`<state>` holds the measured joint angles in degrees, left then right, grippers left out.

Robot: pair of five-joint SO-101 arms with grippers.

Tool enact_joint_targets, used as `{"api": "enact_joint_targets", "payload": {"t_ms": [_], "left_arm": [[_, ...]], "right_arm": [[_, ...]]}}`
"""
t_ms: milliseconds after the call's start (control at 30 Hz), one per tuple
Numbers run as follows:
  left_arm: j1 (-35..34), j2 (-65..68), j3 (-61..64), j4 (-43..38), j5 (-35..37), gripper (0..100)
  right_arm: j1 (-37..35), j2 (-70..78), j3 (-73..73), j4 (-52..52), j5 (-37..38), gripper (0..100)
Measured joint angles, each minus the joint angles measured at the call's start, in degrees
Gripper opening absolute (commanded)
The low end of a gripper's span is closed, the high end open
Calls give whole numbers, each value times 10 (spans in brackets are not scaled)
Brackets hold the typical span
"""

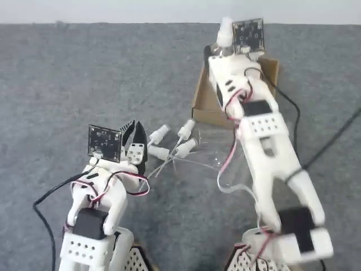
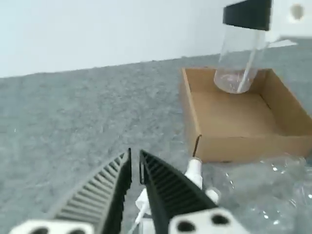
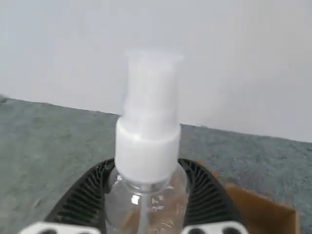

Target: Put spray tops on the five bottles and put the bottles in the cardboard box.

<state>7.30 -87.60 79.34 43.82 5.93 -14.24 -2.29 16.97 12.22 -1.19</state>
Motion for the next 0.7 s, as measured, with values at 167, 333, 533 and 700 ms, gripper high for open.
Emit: {"api": "enact_joint_targets", "payload": {"t_ms": [167,333,533,700], "left_arm": [[0,0,8,-19,0,11],[0,0,8,-22,0,11],[0,0,8,-22,0,11],[0,0,8,-22,0,11]], "right_arm": [[12,147,-130,-4,0,6],[12,279,-247,-4,0,6],[13,396,-363,-4,0,6],[19,444,-415,-4,0,6]]}}
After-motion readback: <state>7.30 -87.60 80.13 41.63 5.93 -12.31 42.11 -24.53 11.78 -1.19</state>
